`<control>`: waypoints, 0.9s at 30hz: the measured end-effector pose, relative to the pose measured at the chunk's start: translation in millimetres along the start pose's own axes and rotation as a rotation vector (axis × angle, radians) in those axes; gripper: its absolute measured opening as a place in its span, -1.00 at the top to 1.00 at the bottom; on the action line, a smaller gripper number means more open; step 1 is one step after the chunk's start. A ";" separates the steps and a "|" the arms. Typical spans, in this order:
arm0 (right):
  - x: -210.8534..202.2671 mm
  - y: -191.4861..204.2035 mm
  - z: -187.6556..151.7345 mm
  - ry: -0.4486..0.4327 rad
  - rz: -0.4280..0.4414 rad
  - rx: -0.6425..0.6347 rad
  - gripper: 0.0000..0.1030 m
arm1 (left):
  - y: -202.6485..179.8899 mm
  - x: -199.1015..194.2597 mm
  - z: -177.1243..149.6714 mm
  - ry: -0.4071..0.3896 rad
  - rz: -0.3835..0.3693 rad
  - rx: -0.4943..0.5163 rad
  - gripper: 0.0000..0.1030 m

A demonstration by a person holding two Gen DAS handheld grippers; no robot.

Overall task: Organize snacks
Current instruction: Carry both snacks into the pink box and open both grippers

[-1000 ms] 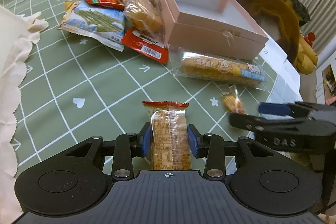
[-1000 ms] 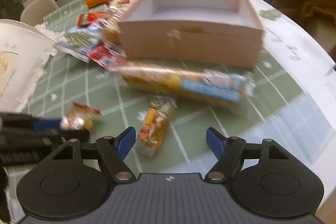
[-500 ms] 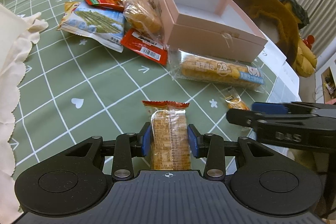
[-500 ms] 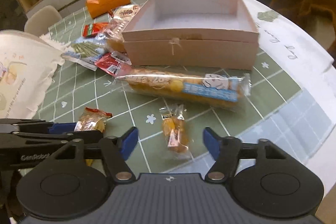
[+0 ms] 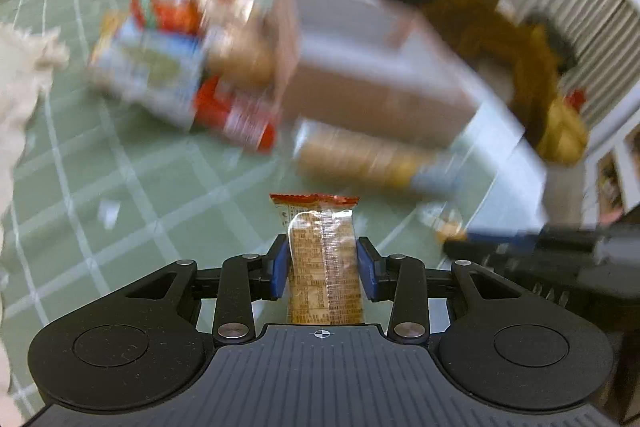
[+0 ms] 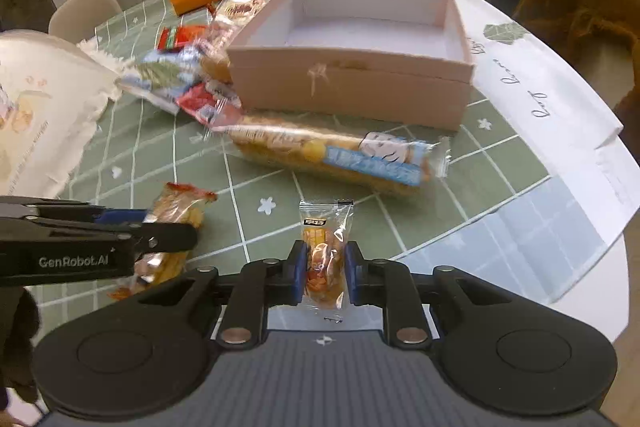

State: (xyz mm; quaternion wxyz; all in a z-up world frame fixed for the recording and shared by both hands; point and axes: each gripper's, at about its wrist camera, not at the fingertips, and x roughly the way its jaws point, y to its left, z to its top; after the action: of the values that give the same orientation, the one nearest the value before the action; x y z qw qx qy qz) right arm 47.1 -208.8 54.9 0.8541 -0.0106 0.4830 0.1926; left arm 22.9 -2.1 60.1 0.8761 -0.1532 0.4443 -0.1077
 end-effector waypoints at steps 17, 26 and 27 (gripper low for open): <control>-12.2 -31.1 215.0 -0.200 -0.121 0.039 0.63 | -0.7 47.1 191.5 -0.085 -0.147 -0.034 0.20; 65.0 -80.4 227.9 -0.046 -0.099 0.245 0.25 | 11.0 129.8 196.2 -0.012 -0.234 -0.061 0.18; 64.3 -82.9 225.2 -0.049 -0.101 0.254 0.20 | 17.4 126.5 197.3 -0.025 -0.286 -0.097 0.18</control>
State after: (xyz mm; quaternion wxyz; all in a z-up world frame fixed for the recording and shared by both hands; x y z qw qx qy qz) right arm 289.6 -219.1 107.8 0.8688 0.0782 0.4812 0.0870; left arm 257.6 7.1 69.7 0.8489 -0.2583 0.4116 -0.2078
